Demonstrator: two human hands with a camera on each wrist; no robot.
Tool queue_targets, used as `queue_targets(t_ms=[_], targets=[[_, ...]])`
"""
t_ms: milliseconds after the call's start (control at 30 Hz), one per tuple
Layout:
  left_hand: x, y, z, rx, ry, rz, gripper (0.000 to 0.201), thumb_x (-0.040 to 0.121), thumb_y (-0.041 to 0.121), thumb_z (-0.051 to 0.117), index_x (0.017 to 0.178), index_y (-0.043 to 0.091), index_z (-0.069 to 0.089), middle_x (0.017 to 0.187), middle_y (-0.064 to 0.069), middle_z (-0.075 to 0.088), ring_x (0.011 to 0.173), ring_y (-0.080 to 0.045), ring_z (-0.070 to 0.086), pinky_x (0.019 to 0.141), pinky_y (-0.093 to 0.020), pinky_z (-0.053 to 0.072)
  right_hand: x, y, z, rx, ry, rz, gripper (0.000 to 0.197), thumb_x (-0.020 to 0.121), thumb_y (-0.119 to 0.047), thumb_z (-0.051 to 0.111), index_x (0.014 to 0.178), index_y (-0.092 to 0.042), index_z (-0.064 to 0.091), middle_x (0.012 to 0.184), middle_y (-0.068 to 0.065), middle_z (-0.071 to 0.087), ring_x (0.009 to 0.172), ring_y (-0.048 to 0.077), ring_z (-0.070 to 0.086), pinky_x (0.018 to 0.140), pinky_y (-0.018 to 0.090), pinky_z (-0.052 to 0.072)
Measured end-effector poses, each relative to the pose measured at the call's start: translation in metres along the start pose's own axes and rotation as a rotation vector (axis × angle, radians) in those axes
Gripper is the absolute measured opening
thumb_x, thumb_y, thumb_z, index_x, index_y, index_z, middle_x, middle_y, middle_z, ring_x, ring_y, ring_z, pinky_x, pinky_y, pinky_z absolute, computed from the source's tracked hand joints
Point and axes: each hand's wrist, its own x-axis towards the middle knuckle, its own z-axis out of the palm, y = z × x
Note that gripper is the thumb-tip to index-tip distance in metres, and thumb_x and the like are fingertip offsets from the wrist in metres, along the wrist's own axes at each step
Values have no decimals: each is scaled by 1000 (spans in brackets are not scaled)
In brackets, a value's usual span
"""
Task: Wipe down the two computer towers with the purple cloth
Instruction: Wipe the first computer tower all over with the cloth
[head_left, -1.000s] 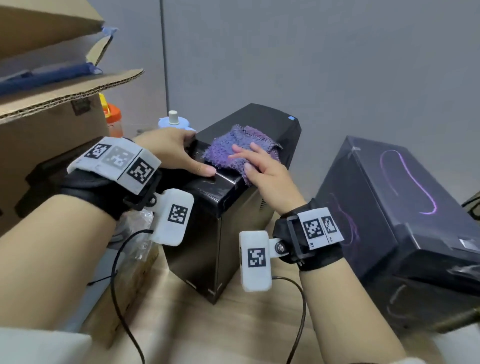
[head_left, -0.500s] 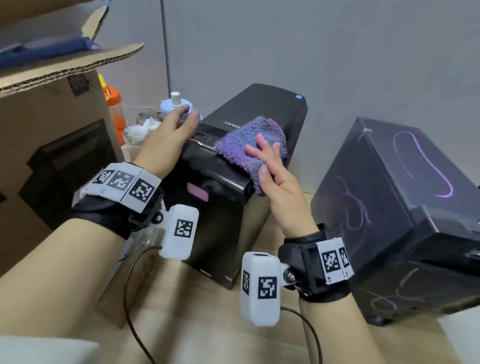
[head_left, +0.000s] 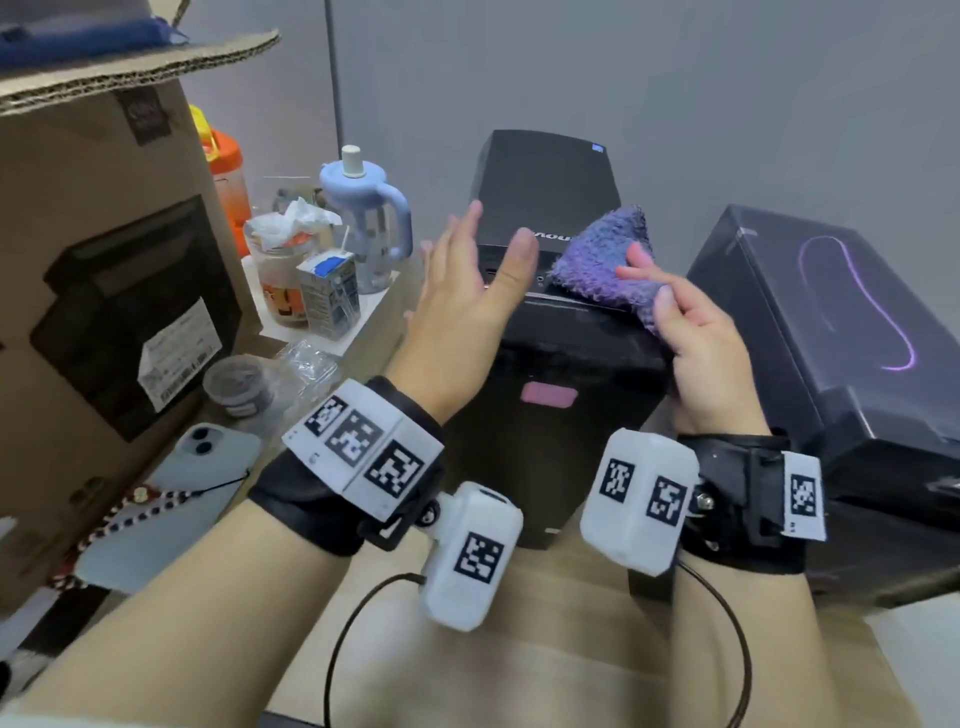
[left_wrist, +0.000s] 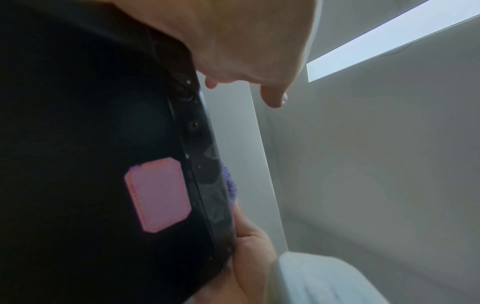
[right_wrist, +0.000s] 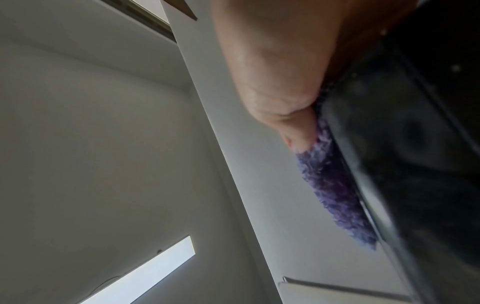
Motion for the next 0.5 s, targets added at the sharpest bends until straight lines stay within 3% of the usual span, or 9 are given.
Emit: queue_targets(t_ms=[167, 267, 300, 433, 500], targets=[[-9, 7, 18, 38, -39, -7, 98, 64, 81, 17, 149, 34, 7, 160, 13, 2, 147, -9, -12, 118, -57, -1, -18, -9, -21, -55, 61, -32, 29, 92, -21, 42, 92, -25, 70, 121, -1, 65, 126, 12, 51, 114, 42, 34], [-11, 6, 18, -12, -54, -2, 114, 53, 98, 19, 149, 37, 7, 160, 14, 0, 146, -8, -14, 118, -57, -5, -42, -14, -20, -185, 0, -107, 26, 92, -19, 42, 98, -27, 66, 120, -9, 65, 134, 2, 39, 114, 21, 29], [-10, 4, 17, -45, -56, 4, 120, 47, 100, 18, 148, 38, 8, 160, 14, 1, 146, -7, -13, 118, -57, -5, -49, -14, -18, -224, -49, -146, 25, 93, -17, 43, 100, -26, 65, 122, -10, 63, 136, 0, 35, 115, 19, 26], [-6, -1, 14, -242, -89, -11, 123, 44, 100, 28, 148, 37, 13, 159, 17, 11, 147, -3, -1, 120, -52, -1, -59, -4, -3, -648, -133, -406, 29, 92, -21, 46, 115, -31, 59, 132, -17, 48, 138, 3, 29, 119, 23, 3], [-7, 1, 13, -318, -113, -19, 126, 42, 99, 34, 149, 34, 14, 158, 17, 14, 147, -2, 2, 120, -49, -1, -54, -5, 11, -860, -163, -539, 34, 91, -17, 47, 120, -32, 57, 134, -16, 46, 135, 10, 35, 115, 26, 9]])
